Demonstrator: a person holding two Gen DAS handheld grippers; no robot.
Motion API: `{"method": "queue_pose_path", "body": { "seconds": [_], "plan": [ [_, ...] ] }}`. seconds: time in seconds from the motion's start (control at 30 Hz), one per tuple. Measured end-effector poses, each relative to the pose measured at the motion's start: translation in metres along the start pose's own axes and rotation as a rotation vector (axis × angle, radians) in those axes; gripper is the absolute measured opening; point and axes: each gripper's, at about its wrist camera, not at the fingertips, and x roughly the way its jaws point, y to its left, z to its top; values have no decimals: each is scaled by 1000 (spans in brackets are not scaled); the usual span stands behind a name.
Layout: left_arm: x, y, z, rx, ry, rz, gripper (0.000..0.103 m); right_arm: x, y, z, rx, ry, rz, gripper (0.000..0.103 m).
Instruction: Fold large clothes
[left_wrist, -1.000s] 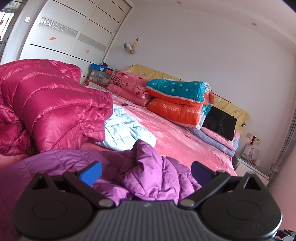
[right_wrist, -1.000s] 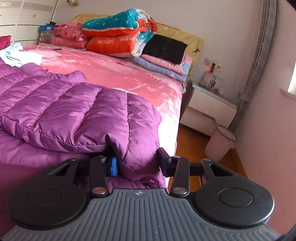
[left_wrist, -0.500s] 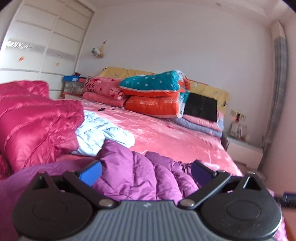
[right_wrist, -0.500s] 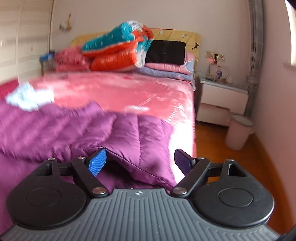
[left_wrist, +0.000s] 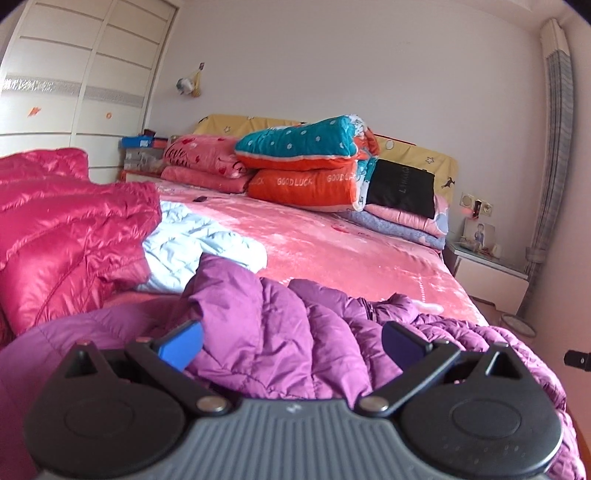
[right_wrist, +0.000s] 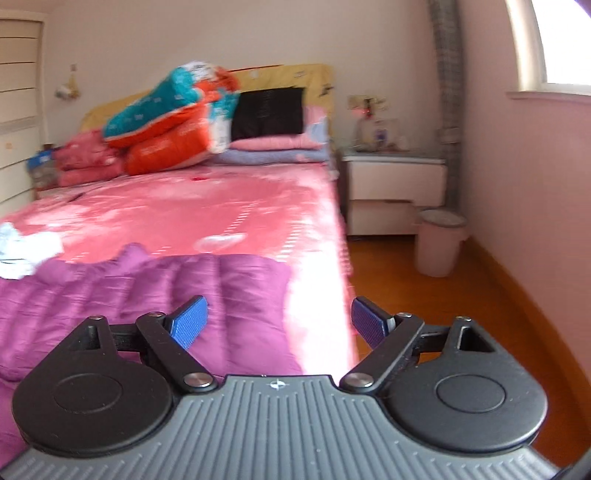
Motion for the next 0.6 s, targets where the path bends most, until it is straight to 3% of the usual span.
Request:
{"method": "queue_pose_path", "body": {
  "seconds": [0.2, 0.33, 0.43, 0.6],
  "plan": [
    [-9, -15, 5, 38, -8, 40, 102, 11, 24, 12, 50, -70, 220, 103],
    [-15, -30, 15, 71, -20, 62, 102, 35, 38, 12, 67, -23, 354, 103],
    [-10, -42, 24, 99, -18, 99, 102, 54, 41, 11, 66, 16, 382, 103],
    [16, -53, 36, 134, 5, 156, 102, 71, 43, 11, 27, 47, 346, 103]
  ]
}}
